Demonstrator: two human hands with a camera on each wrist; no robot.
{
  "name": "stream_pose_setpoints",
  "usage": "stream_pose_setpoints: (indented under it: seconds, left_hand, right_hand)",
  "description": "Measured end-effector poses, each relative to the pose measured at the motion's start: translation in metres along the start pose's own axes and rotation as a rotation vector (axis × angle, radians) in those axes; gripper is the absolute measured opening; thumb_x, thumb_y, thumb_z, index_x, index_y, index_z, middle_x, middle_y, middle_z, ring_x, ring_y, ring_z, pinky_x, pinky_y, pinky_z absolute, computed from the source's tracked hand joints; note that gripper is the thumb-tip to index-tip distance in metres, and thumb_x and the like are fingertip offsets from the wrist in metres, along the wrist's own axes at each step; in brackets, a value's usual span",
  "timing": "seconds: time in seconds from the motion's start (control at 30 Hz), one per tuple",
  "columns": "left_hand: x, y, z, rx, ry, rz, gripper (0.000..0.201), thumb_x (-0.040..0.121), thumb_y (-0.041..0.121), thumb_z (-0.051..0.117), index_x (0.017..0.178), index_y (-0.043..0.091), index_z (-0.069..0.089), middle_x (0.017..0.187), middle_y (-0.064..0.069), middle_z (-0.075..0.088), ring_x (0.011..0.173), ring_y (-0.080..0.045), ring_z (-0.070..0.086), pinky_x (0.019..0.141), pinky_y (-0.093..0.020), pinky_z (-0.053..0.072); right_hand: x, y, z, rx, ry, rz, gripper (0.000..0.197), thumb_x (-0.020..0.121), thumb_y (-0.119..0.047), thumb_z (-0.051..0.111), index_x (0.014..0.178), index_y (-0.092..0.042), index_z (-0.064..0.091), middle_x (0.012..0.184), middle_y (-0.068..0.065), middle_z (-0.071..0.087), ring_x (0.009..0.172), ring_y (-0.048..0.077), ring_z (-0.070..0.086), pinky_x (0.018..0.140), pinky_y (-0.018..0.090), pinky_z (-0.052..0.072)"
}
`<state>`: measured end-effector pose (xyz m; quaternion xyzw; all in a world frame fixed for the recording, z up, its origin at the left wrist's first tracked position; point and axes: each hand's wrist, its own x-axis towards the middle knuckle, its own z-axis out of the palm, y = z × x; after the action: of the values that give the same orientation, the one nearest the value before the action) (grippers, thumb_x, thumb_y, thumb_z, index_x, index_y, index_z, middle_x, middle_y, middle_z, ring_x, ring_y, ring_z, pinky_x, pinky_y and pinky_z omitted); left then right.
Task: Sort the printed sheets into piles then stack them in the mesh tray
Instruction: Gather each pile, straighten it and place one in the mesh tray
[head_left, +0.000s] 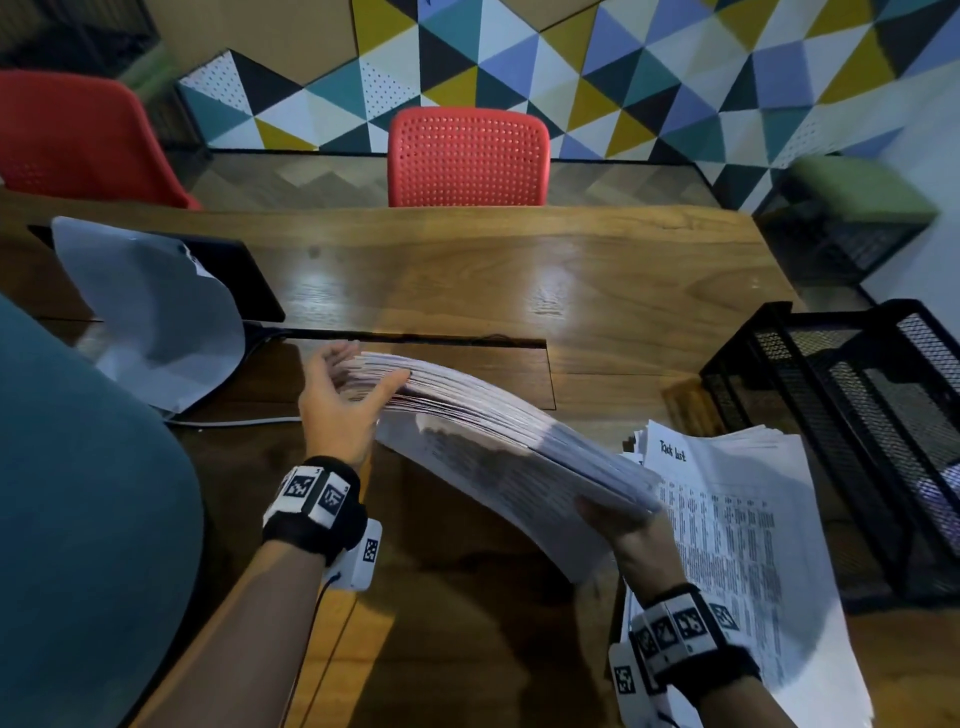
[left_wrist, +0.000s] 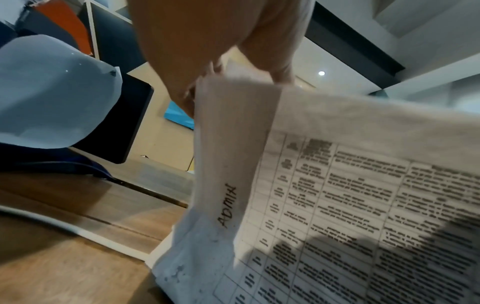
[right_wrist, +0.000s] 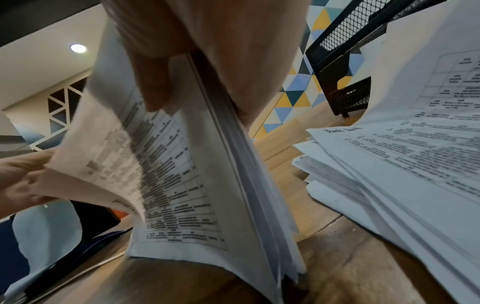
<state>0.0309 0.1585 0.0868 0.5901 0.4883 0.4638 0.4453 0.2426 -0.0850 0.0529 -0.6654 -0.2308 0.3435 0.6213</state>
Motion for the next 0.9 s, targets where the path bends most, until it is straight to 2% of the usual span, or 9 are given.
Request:
stream_pose_setpoints:
  seconds: [0.13,0.27,0.37,0.43,0.53,0.6,0.67,0.77,0.9]
  left_hand:
    - [0.009,-0.004,0.000,-0.172,-0.037,-0.176,0.072,0.076,0.033,0.083,0.136,0.020,0.045,0.140,0.002,0.054,0.125,-0.009,0.055,0.103,-0.025,0.045]
    - [0.005,-0.028,-0.029,-0.331,-0.145,-0.346,0.101,0.068,0.061,0.077,0.150,0.023,0.032,0.153,-0.001,0.042,0.138,-0.017,0.043,0.119,-0.044,0.031]
    - [-0.002,-0.043,-0.045,-0.288,-0.340,-0.381,0.125,0.051,0.044,0.087,0.155,0.023,0.022,0.157,0.000,0.036,0.142,-0.016,0.037,0.120,-0.044,0.027]
    - [-0.002,-0.041,-0.046,-0.210,-0.444,-0.354,0.132,0.040,0.032,0.096,0.152,0.021,0.027,0.149,-0.002,0.048,0.136,-0.017,0.046,0.114,-0.040,0.037]
    - [0.005,-0.028,-0.044,-0.238,-0.513,-0.317,0.101,0.050,0.011,0.096,0.138,0.006,0.047,0.126,-0.012,0.067,0.121,-0.028,0.062,0.095,-0.032,0.055]
    - [0.007,-0.018,-0.042,-0.292,-0.474,-0.318,0.085,0.048,0.020,0.096,0.125,0.006,0.061,0.117,-0.012,0.073,0.114,-0.028,0.067,0.092,-0.035,0.056]
    - [0.006,-0.008,-0.042,-0.323,-0.434,-0.314,0.067,0.051,0.019,0.093,0.113,0.011,0.069,0.111,-0.011,0.075,0.110,-0.027,0.069,0.093,-0.039,0.054]
    - [-0.001,-0.001,-0.042,-0.332,-0.390,-0.246,0.045,0.061,0.005,0.081,0.105,0.013,0.072,0.105,-0.005,0.077,0.105,-0.022,0.072,0.085,-0.029,0.059]
    - [-0.014,-0.003,-0.046,-0.346,-0.301,-0.182,0.041,0.064,0.004,0.080,0.104,0.009,0.072,0.102,-0.005,0.078,0.098,-0.020,0.074,0.078,-0.024,0.059]
  right_hand:
    - [0.005,-0.003,0.004,0.052,0.054,0.025,0.023,0.088,0.002,0.060,0.111,-0.001,0.063,0.097,0.006,0.073,0.104,0.025,0.066,0.082,0.028,0.057]
    - [-0.001,-0.025,-0.002,0.022,0.047,-0.082,0.024,0.088,-0.005,0.061,0.112,-0.007,0.065,0.104,0.007,0.073,0.099,0.017,0.069,0.079,0.026,0.056]
    - [-0.003,-0.040,-0.014,0.027,0.017,-0.117,0.029,0.086,-0.009,0.061,0.114,-0.010,0.065,0.109,0.007,0.072,0.103,0.019,0.067,0.087,0.031,0.054]
    - [-0.005,-0.047,-0.020,0.044,-0.019,-0.110,0.028,0.085,-0.006,0.060,0.112,-0.012,0.066,0.108,0.007,0.072,0.103,0.021,0.067,0.087,0.033,0.054]
    - [-0.008,-0.055,-0.022,0.066,-0.049,-0.118,0.029,0.082,-0.007,0.060,0.110,-0.006,0.065,0.105,0.010,0.073,0.103,0.026,0.067,0.086,0.034,0.056]
    - [-0.010,-0.060,-0.017,0.052,-0.053,-0.136,0.032,0.082,-0.007,0.060,0.114,-0.001,0.064,0.108,0.013,0.072,0.105,0.028,0.066,0.090,0.039,0.055]
    - [-0.012,-0.062,-0.012,0.039,-0.026,-0.162,0.026,0.083,-0.005,0.061,0.108,-0.007,0.068,0.103,0.007,0.074,0.102,0.021,0.068,0.091,0.040,0.054]
    - [-0.015,-0.066,-0.006,0.021,0.038,-0.199,0.021,0.079,-0.010,0.065,0.096,-0.019,0.074,0.095,0.000,0.075,0.096,0.018,0.068,0.087,0.040,0.053]
    - [-0.017,-0.062,-0.002,0.033,0.063,-0.217,0.024,0.082,0.000,0.064,0.098,-0.018,0.068,0.090,-0.010,0.075,0.088,0.005,0.068,0.076,0.024,0.056]
